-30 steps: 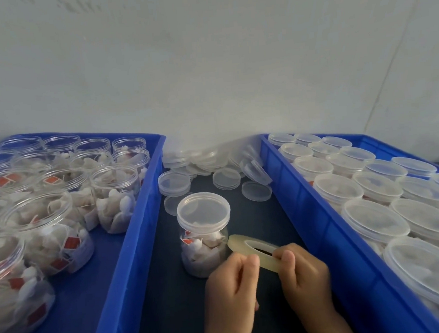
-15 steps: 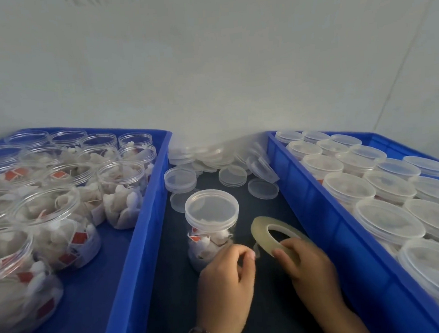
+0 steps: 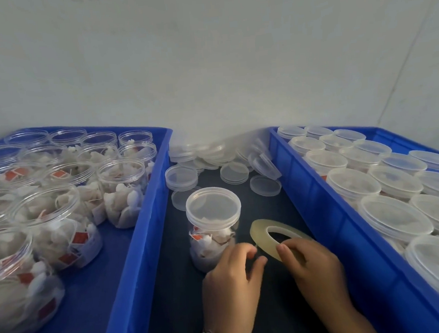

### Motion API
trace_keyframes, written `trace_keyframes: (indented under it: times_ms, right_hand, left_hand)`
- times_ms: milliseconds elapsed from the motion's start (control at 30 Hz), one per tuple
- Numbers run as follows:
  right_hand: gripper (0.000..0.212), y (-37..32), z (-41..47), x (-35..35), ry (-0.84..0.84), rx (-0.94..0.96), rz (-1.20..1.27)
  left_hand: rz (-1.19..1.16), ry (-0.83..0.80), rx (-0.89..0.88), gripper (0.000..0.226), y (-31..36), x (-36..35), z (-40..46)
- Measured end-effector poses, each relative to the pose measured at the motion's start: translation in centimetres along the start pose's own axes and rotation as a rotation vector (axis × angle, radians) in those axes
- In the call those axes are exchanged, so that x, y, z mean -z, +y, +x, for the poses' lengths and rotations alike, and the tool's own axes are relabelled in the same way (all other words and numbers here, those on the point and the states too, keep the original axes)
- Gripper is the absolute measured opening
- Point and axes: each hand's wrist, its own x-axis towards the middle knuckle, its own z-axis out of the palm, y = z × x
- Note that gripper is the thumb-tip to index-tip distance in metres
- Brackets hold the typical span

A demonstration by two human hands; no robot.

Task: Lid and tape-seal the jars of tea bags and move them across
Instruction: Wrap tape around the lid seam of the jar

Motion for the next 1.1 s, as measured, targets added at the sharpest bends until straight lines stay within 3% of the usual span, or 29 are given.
trace_keyframes:
  times_ms: [167,300,367,600,833,1000,1100]
  right_hand:
    - [0.008,0.1,0.0,-0.1,0.025,-0.002,0.009]
    - [0.022,-0.1,-0.1,0.0,0.047,0.016,0.042]
    - [0.022,-0.1,-0.1,0.0,0.047,0.014,0.042]
    - [0.015,0.0,0.0,-0.1,0.03,0.006,0.013]
    - [0.032,-0.1,-0.1,-0.1,0.052,0.025,0.034]
    - [0.027,-0.1,0.0,-0.1,0.034,0.016,0.023]
    - [0.021,-0.1,-0.1,-0.1,0.038,0.021,0.016]
  left_hand:
    - [0.0,0.028,0.05,0.02,-0.7,0.1,0.2]
    - [0.098,-0.184,0.197,0.056,-0.3,-0.1,-0.3]
    - [0.115,-0.202,0.204,0.06,-0.1,-0.1,-0.2]
    - [0.019,-0.114,0.087,0.02,-0.2,-0.3,0.1]
    - [0.063,-0.188,0.141,0.044,-0.4,-0.5,-0.1]
    - [0.028,-0.084,0.083,0.027,-0.7,-0.4,0.3]
    - [0.082,-0.107,0.065,0.037,-0.9,-0.8,0.0]
